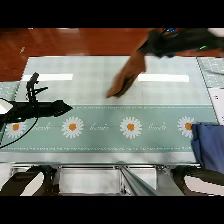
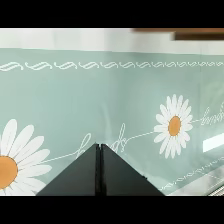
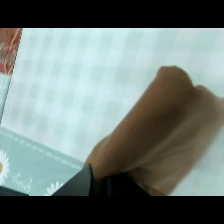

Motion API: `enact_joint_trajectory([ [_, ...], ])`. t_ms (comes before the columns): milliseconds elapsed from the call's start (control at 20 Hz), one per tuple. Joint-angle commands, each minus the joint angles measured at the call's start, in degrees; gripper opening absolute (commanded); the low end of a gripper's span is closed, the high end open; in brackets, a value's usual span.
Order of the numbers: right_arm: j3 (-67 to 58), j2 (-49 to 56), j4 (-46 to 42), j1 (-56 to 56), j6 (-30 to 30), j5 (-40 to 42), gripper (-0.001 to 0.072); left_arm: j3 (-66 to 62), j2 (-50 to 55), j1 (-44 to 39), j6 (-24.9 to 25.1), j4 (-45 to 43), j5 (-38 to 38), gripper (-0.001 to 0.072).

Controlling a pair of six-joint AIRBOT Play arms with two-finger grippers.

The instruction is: Fold the shirts.

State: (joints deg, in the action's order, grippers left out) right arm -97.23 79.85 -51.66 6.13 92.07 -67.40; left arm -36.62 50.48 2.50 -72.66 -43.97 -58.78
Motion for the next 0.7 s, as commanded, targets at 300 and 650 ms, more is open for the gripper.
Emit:
enact_joint_trajectory([
  [300,-5.20,-11.82,-3.61,-28.92,8.48,-16.74,0.0022,0.00,-0.04,-0.04,0.13,2.40,-1.16,0.0019],
  [650,-5.18,-17.11,-11.08,-45.44,12.87,-31.76,0.0022,0.00,0.00,-0.02,1.79,2.40,0.33,0.0019],
])
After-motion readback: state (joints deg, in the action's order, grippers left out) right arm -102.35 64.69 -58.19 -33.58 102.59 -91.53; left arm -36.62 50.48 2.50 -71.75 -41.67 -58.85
